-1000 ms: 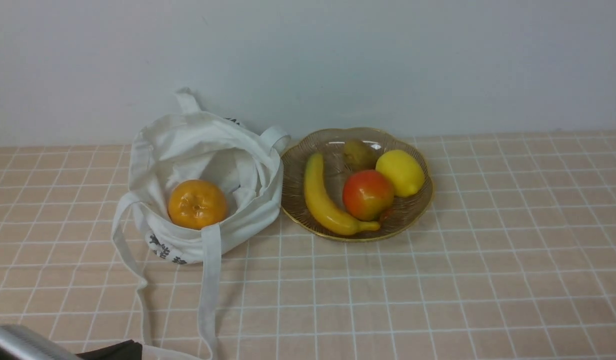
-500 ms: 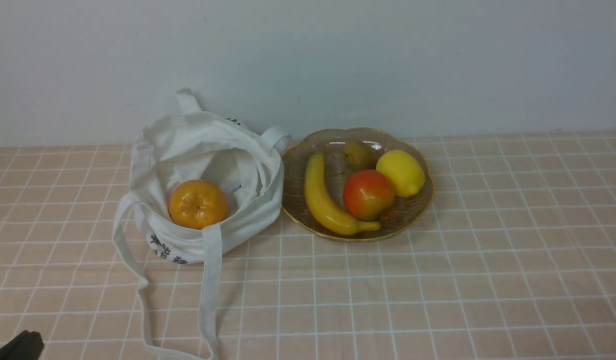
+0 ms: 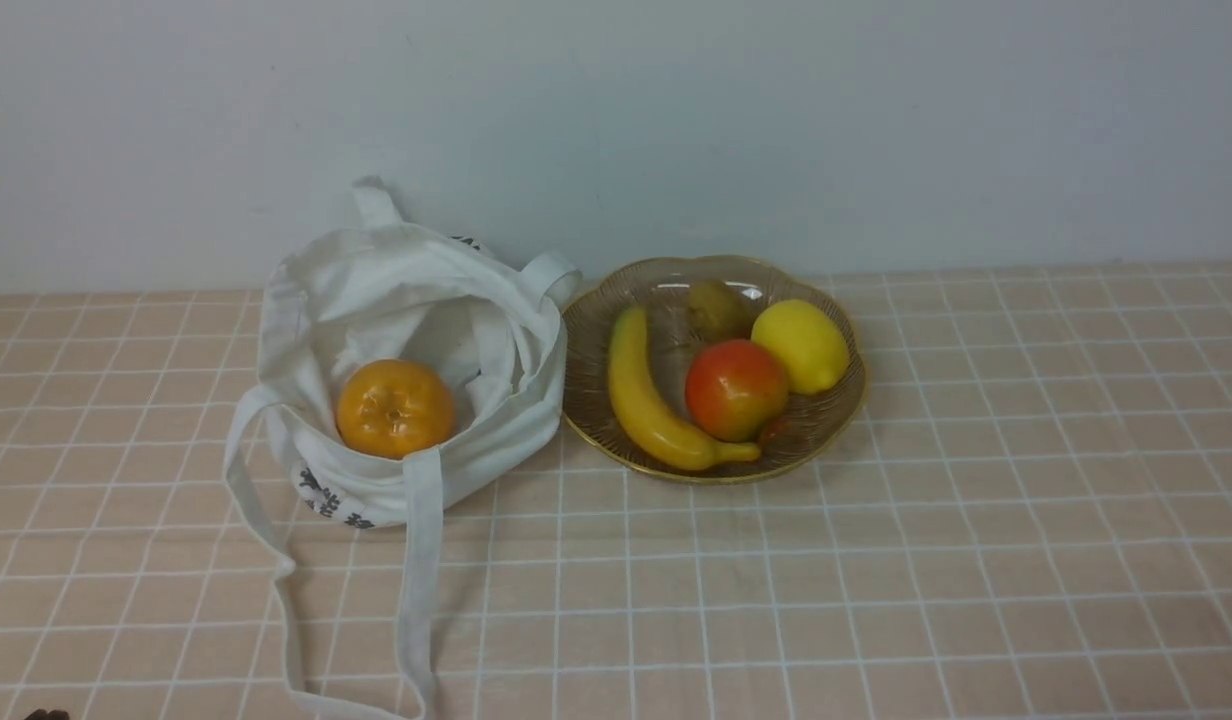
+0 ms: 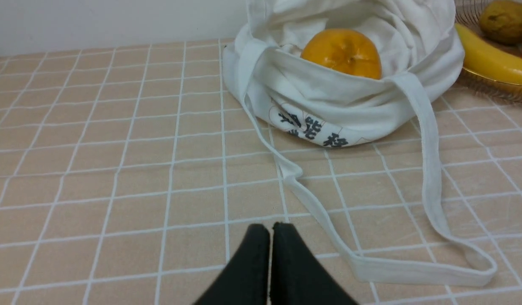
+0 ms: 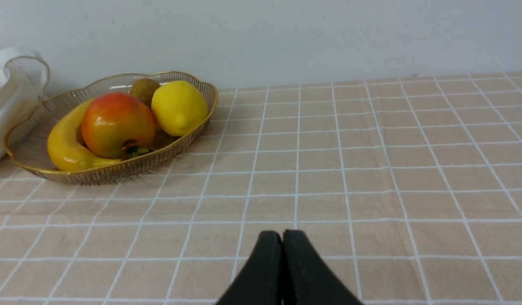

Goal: Take the fruit out of the bag on the brown coffee tablecloth and place them on the plate.

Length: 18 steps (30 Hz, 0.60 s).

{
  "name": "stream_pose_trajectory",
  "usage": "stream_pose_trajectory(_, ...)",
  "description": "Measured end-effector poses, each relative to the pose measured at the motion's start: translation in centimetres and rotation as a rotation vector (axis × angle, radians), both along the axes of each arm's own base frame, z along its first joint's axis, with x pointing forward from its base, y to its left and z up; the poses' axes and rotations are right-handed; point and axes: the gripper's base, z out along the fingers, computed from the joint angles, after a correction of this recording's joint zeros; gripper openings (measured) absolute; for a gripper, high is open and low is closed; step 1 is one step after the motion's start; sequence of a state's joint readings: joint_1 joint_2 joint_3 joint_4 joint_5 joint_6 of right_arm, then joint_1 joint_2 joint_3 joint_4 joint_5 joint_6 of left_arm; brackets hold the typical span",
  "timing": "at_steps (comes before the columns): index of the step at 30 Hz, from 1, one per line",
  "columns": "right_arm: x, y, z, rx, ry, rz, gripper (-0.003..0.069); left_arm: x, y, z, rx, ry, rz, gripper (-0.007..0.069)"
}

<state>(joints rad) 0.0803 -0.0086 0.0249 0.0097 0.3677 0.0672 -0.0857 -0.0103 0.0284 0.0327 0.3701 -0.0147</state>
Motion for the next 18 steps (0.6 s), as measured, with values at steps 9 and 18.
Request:
stream_pose_trajectory(9, 0.00, 0.00, 0.00, 0.000, 0.000, 0.000, -0.0014, -0.02, 0.00, -0.07, 0.001, 0.008, 0.000, -0.0008)
stream_pose_trajectory(18, 0.00, 0.00, 0.00, 0.000, 0.000, 0.000, -0.0014, -0.02, 0.00, -0.07, 0.001, 0.008, 0.000, -0.0008)
